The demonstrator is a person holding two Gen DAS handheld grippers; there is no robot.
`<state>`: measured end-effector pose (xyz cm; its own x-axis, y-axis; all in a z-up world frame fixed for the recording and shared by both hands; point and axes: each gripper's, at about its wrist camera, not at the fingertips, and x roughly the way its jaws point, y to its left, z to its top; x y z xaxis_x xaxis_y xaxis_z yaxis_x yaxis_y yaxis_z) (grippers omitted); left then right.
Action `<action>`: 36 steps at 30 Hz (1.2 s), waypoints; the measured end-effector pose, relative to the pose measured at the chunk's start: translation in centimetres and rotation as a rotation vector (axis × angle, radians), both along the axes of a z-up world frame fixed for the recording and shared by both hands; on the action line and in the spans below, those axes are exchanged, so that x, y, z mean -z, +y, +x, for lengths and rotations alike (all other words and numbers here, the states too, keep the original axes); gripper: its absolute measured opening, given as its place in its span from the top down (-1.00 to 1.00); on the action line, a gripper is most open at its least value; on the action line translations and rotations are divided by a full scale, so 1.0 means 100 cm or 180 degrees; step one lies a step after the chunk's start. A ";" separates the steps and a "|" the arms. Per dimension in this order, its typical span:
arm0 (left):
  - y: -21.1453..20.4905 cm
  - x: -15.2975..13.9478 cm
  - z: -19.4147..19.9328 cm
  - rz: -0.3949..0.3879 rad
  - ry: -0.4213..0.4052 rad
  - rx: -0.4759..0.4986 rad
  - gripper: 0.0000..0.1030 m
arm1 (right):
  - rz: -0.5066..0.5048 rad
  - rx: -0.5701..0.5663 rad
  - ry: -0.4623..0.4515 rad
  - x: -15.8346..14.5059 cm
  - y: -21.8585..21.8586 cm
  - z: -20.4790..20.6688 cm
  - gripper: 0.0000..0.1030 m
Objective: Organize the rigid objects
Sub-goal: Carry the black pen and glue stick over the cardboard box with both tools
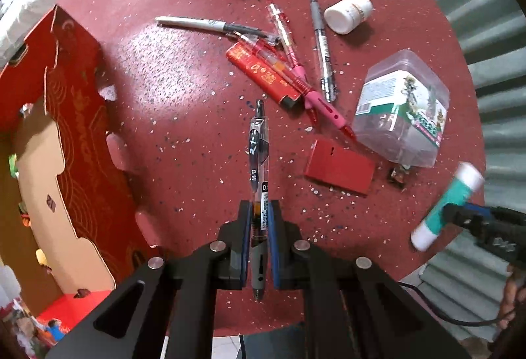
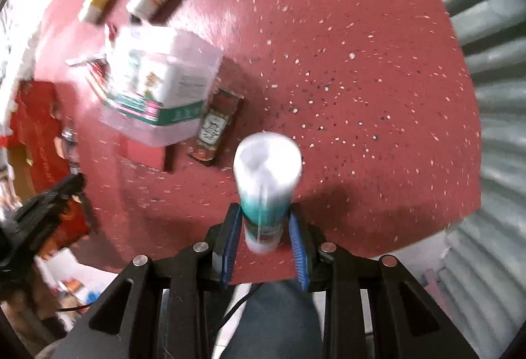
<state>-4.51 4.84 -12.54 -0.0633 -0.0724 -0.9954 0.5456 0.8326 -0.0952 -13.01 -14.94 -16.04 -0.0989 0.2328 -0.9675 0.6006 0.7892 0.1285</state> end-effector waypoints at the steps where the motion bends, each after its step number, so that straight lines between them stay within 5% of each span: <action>1: 0.001 0.000 -0.001 0.0001 0.0006 -0.0025 0.79 | 0.0032 -0.0054 0.0052 0.009 0.001 0.001 0.40; 9: 0.010 0.010 0.013 0.0093 0.0035 -0.0021 0.79 | 0.0078 -0.0106 0.0264 0.047 0.011 -0.002 0.39; 14: -0.002 0.022 0.013 0.0139 0.0046 0.0036 0.79 | -0.0051 -0.0429 0.0240 0.045 0.025 0.002 0.41; 26: -0.020 -0.016 0.015 -0.0090 -0.0150 -0.0134 0.79 | -0.0074 -0.0598 -0.0542 -0.052 0.014 0.026 0.41; 36: 0.029 -0.074 0.016 -0.0188 -0.0568 -0.0805 0.79 | 0.0009 -0.1250 -0.1116 -0.106 0.036 0.078 0.41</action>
